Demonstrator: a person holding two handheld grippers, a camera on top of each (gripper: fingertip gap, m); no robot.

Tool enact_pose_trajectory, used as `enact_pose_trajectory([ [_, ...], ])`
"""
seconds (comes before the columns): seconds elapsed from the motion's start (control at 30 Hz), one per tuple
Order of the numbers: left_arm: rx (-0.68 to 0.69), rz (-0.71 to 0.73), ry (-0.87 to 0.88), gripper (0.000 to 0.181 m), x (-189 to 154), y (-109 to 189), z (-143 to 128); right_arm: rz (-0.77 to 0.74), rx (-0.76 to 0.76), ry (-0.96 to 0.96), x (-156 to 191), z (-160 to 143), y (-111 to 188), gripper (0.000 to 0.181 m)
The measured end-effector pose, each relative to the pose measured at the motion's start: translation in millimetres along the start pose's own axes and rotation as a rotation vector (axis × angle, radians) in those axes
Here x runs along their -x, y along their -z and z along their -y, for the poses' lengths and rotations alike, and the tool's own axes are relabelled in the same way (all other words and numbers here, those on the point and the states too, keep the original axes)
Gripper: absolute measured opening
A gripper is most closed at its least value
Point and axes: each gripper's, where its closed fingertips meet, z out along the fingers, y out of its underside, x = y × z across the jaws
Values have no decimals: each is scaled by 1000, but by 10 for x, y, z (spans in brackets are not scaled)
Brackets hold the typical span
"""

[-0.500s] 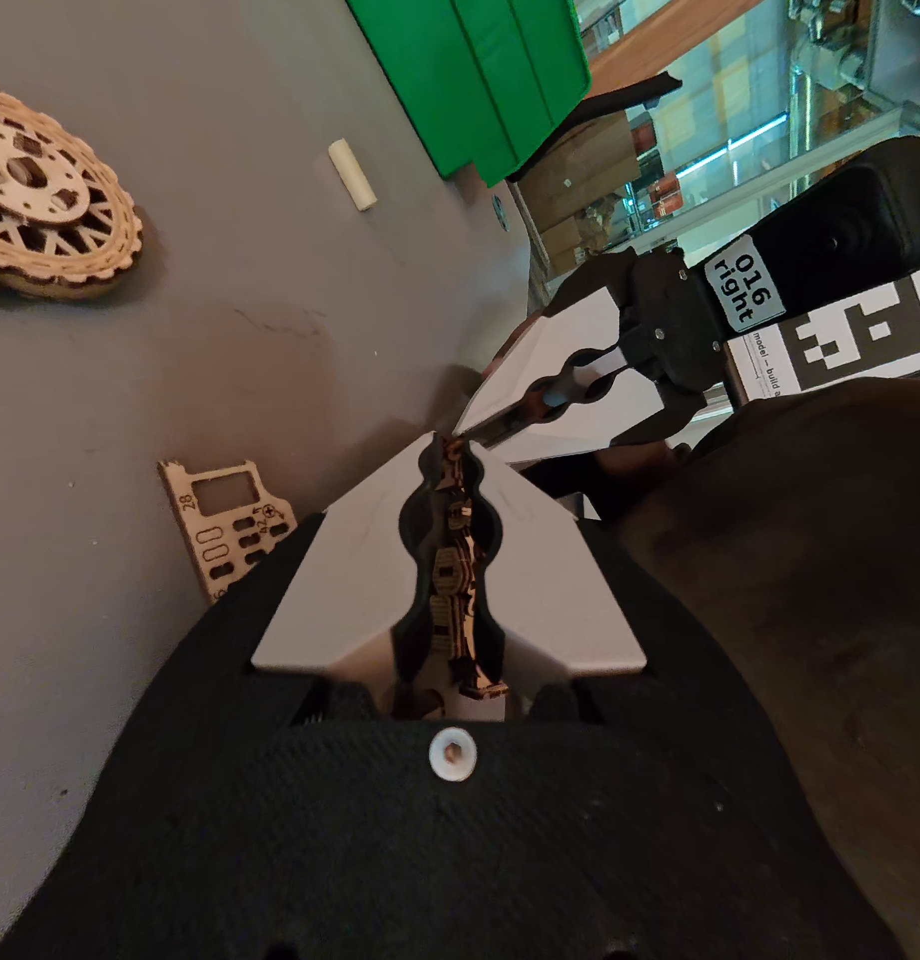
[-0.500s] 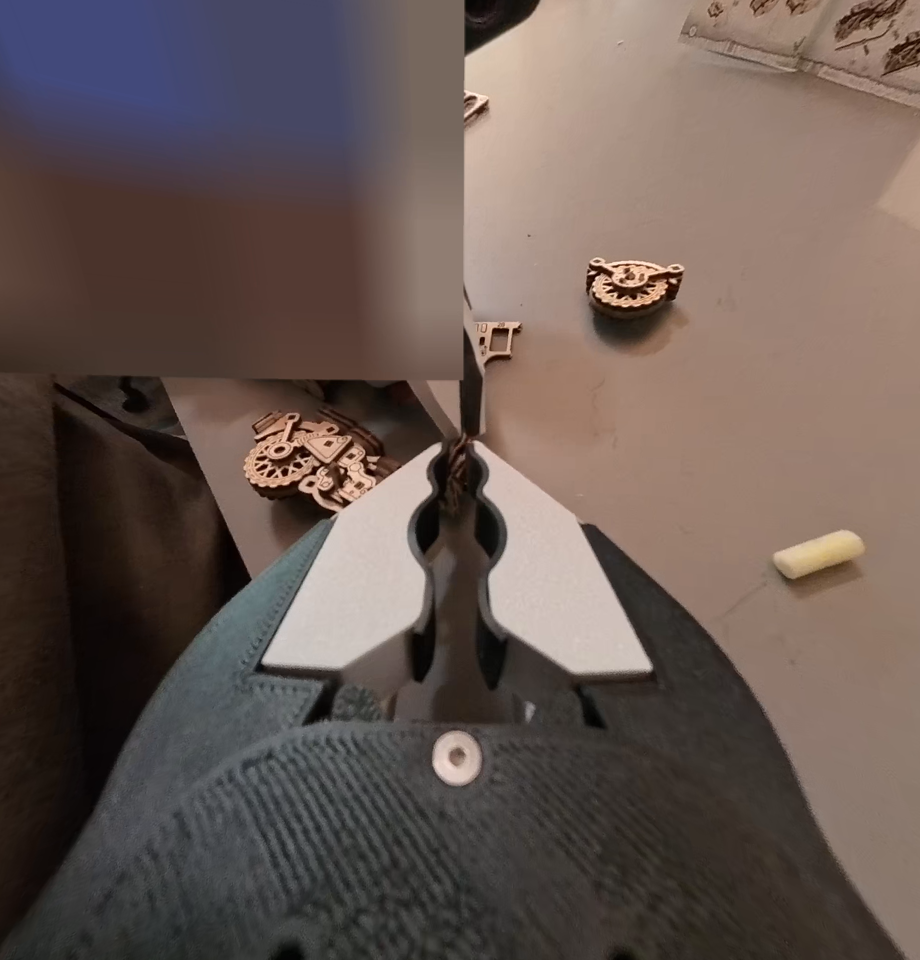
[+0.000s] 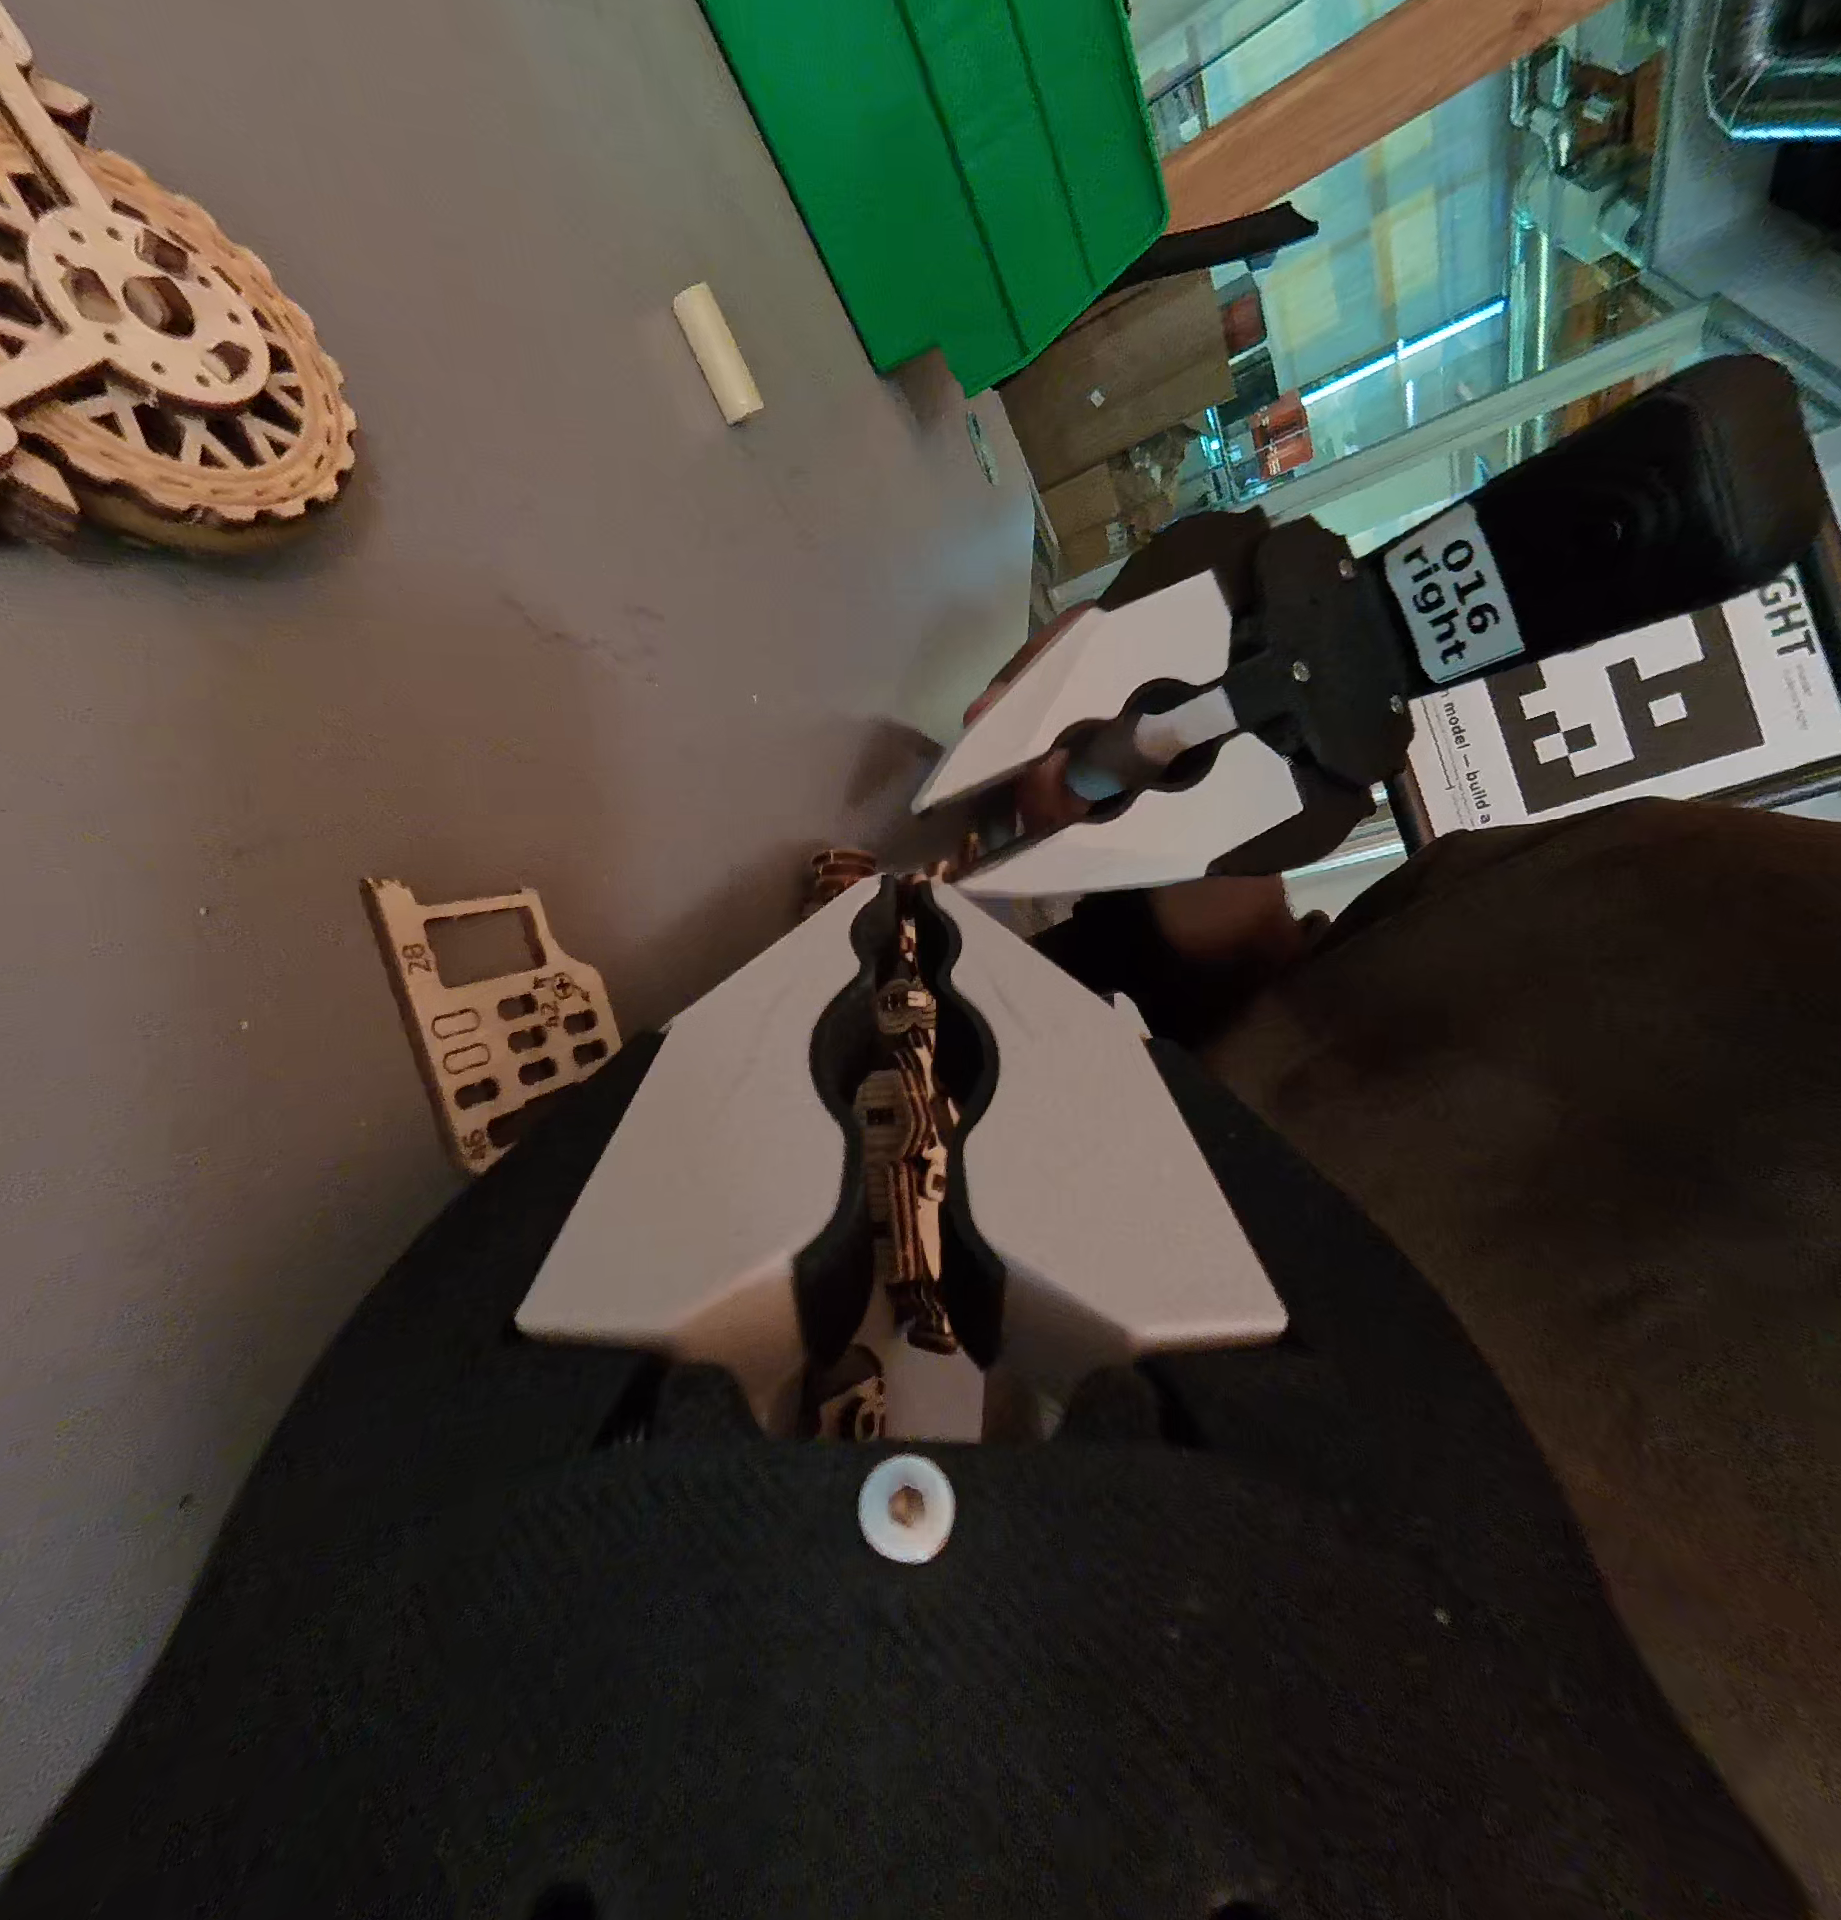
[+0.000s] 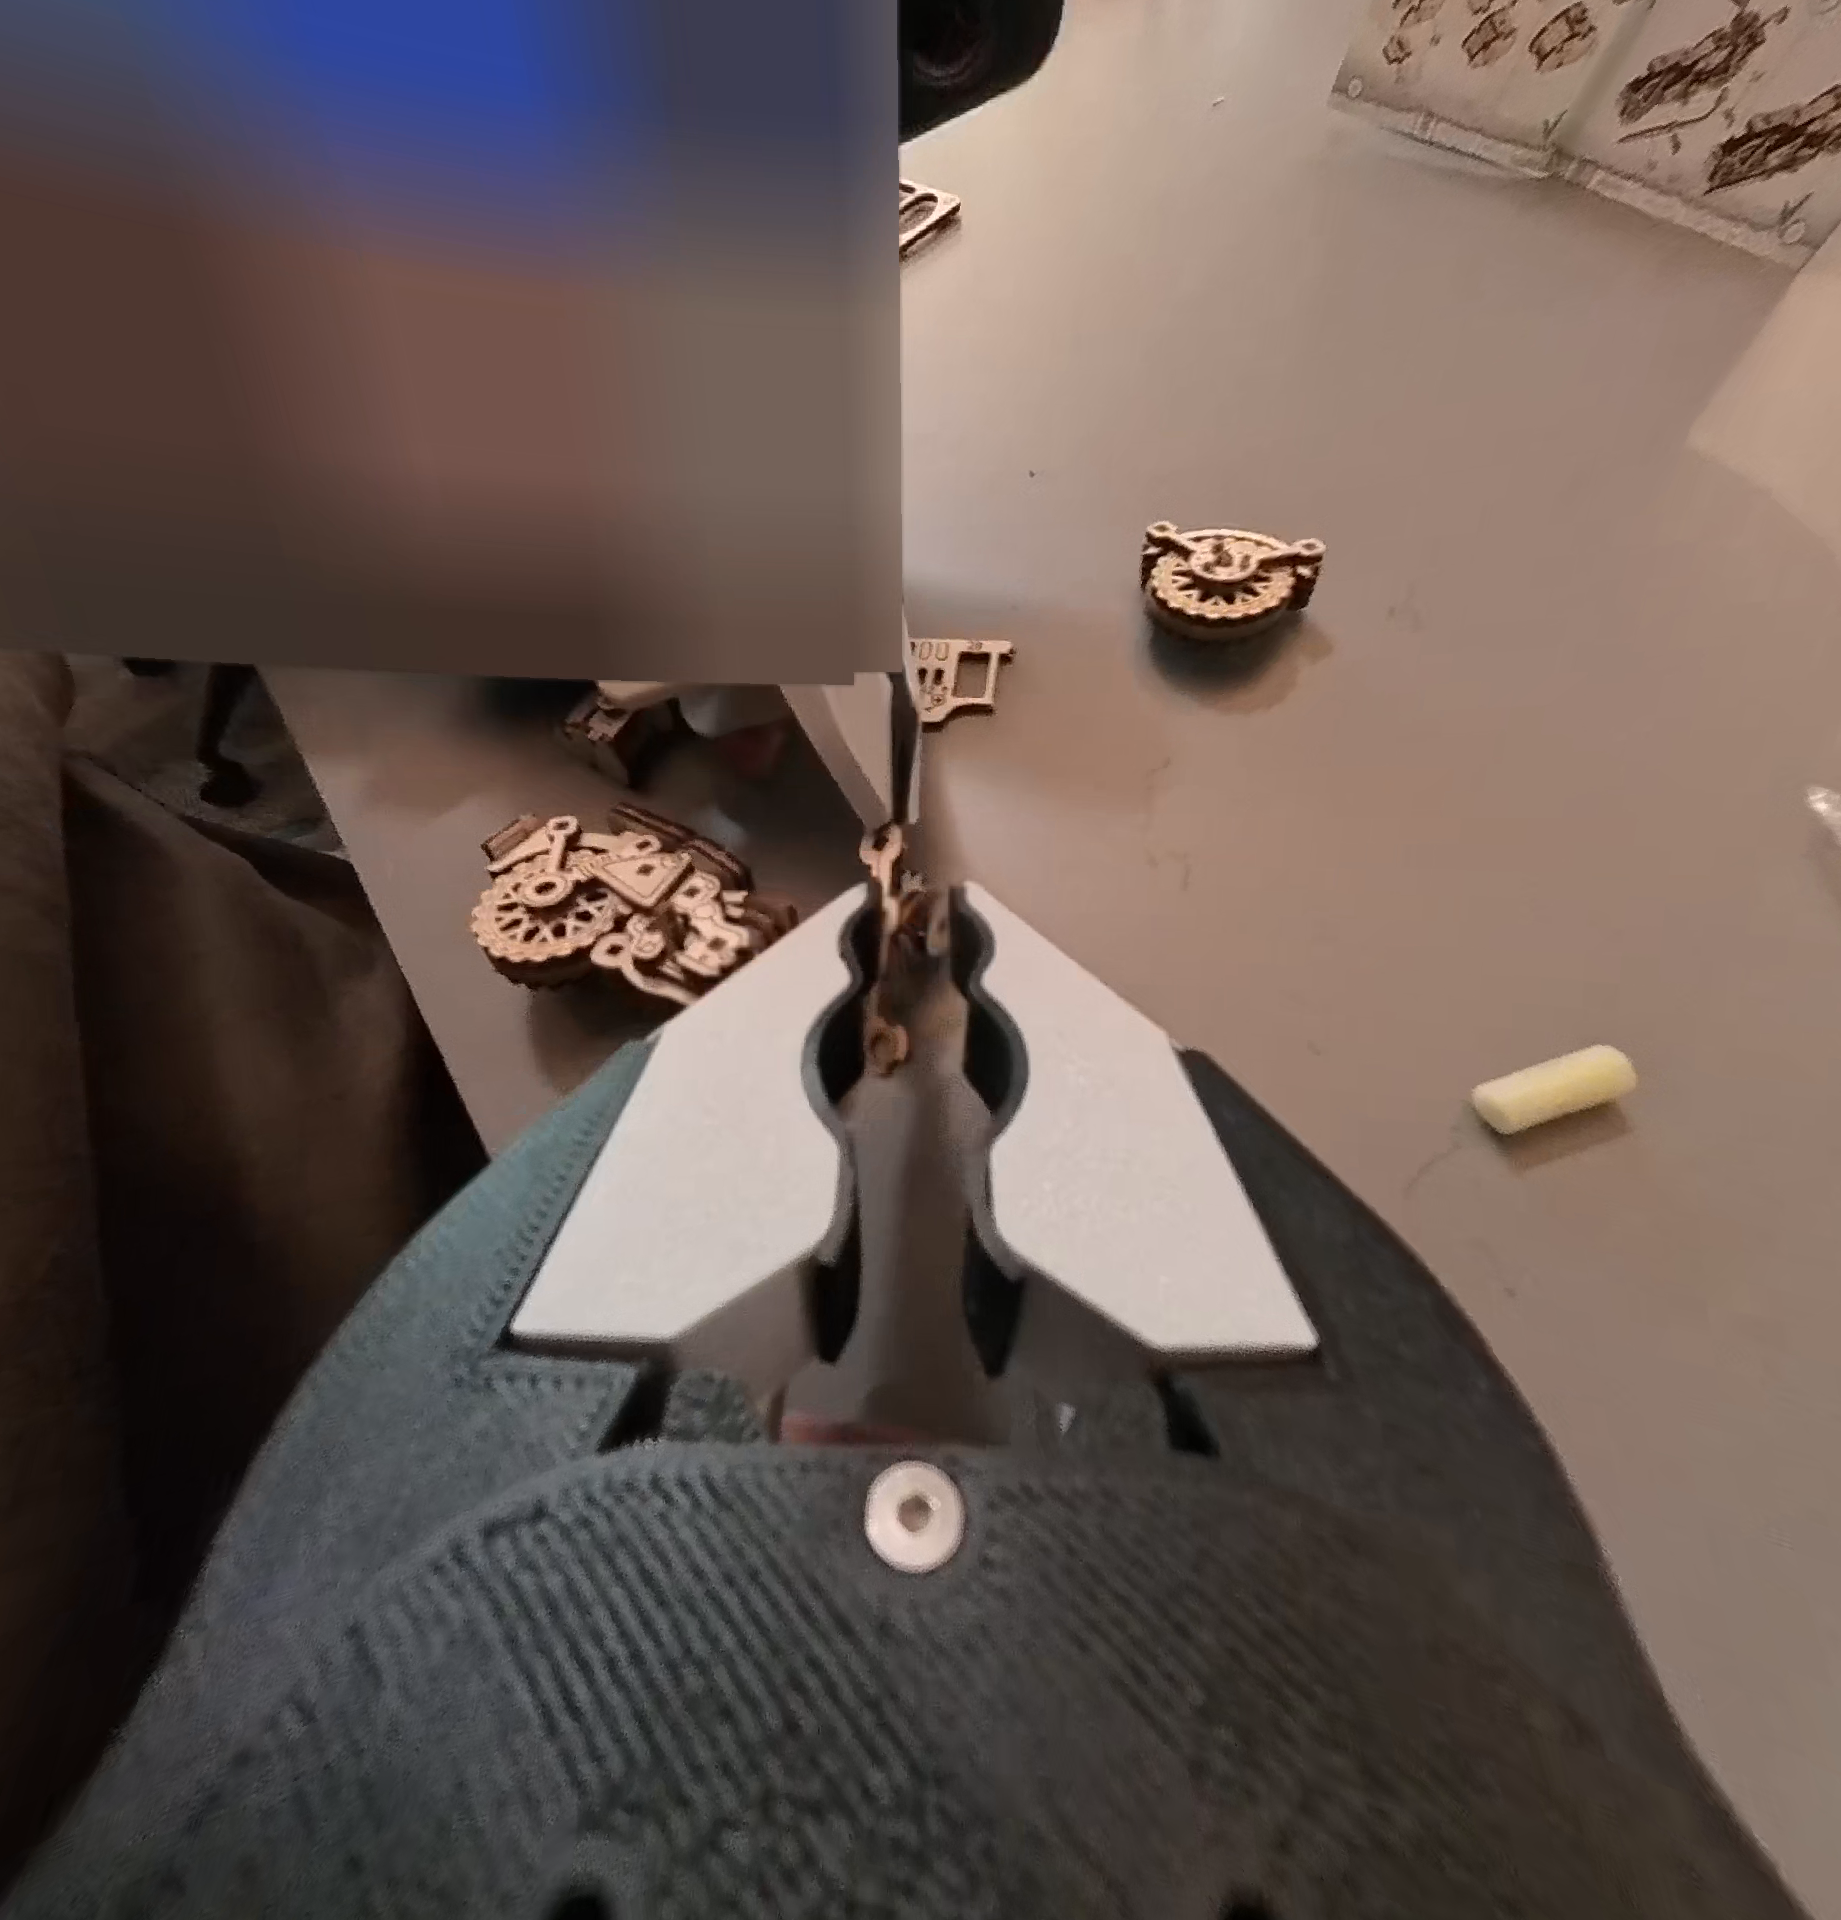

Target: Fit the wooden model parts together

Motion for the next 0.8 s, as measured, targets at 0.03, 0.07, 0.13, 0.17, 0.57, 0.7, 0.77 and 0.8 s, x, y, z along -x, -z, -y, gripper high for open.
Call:
enact_pose_trajectory([
  [0.03,-1,7,-2,0,8,2,-2,-14,9,21,-23,-12,27,12],
  [0.07,-3,12,-3,0,14,3,0,-18,18,37,-31,-27,52,12],
  [0.13,-9,17,-1,0,22,6,6,-7,32,52,-18,-59,86,12],
  [0.17,-11,20,1,0,26,6,9,0,33,57,-9,-67,96,12],
  [0.57,-25,64,1,0,76,-7,22,32,48,114,103,-73,121,13],
  [0.7,-19,73,-9,0,80,-13,12,26,69,118,93,-111,124,12],
  [0.77,-19,71,-8,0,78,-11,11,23,77,117,84,-124,126,12],
  [0.8,-20,68,-8,0,76,-9,11,19,81,116,75,-129,129,12],
])
